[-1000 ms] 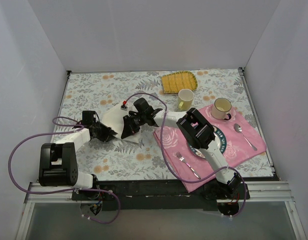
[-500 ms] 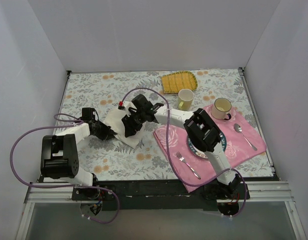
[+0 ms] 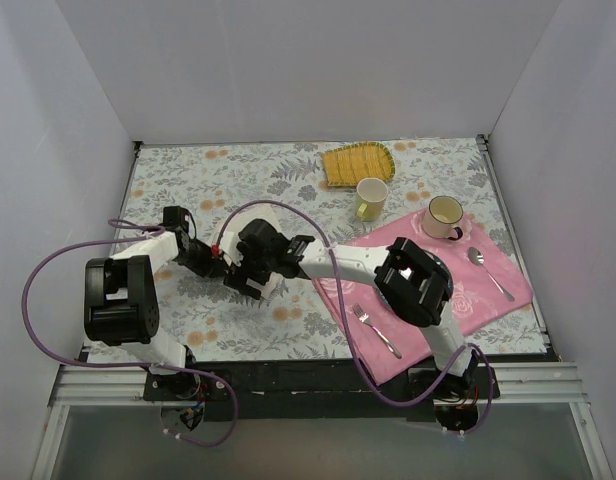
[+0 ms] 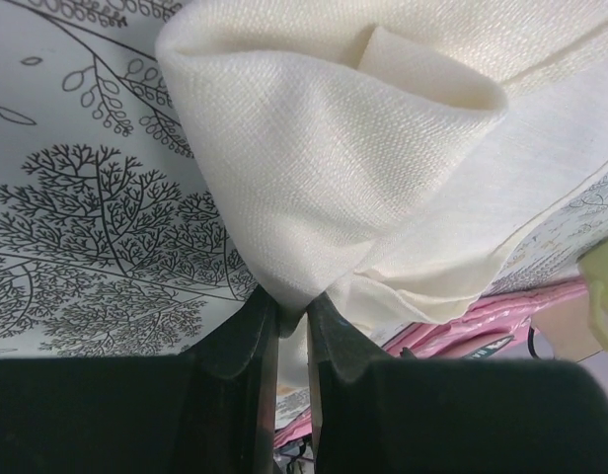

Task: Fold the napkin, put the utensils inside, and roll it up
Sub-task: Roll the napkin with the utensil

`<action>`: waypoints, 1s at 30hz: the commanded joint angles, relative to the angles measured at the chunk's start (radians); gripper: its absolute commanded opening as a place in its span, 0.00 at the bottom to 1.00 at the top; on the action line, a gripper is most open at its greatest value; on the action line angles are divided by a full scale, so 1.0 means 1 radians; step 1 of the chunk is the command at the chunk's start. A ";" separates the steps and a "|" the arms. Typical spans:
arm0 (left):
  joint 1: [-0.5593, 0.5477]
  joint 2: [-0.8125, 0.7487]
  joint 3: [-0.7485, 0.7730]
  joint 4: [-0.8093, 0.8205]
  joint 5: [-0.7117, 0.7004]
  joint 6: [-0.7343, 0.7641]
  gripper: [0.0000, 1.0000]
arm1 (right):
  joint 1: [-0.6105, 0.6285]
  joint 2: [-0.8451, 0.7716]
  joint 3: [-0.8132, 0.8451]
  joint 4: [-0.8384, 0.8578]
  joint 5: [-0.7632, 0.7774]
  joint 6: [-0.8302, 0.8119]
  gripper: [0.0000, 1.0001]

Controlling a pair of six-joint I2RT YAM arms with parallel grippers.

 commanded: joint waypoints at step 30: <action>0.014 -0.140 -0.031 0.049 0.001 0.145 0.02 | 0.001 0.154 0.122 -0.087 -0.026 0.052 0.05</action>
